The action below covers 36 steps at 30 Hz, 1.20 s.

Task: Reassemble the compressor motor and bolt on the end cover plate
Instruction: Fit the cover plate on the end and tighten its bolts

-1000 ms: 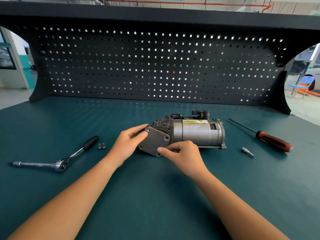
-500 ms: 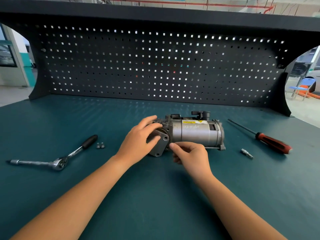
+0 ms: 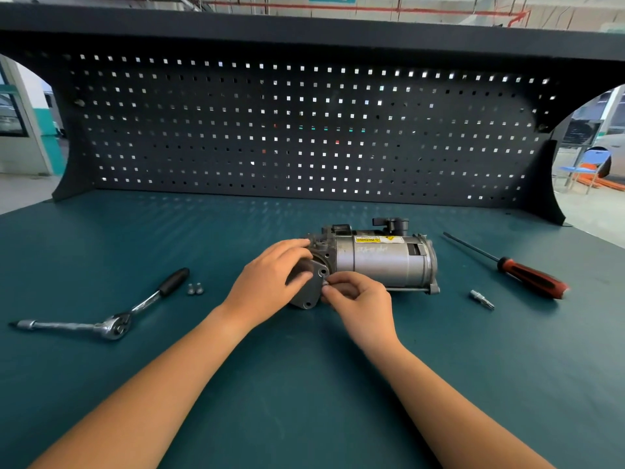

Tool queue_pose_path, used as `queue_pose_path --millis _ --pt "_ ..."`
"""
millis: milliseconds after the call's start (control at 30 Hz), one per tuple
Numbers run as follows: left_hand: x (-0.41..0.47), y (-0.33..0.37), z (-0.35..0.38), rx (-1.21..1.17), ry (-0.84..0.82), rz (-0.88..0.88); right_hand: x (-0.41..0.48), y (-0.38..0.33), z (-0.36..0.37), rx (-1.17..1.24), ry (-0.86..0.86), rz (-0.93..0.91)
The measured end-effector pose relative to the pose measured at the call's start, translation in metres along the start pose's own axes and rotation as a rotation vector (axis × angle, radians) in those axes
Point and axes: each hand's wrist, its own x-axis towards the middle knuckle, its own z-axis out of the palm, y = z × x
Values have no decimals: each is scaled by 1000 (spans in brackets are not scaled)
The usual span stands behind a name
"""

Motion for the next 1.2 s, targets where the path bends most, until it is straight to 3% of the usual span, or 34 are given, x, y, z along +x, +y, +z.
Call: queue_pose_path --millis 333,600,833,1000,1200 --pt "6 5 1 -77 37 -104 6 1 2 -62 63 -46" --pt "2 -2 3 -78 -19 -33 9 -4 7 -112 107 -16" --pt "-4 -13 0 -335 77 -108 11 -3 9 -103 136 5" --pt "-7 -17 0 -264 37 -84 12 0 8 -161 154 58" --pt "-8 -17 3 -347 139 -300 8 -2 10 -215 47 169"
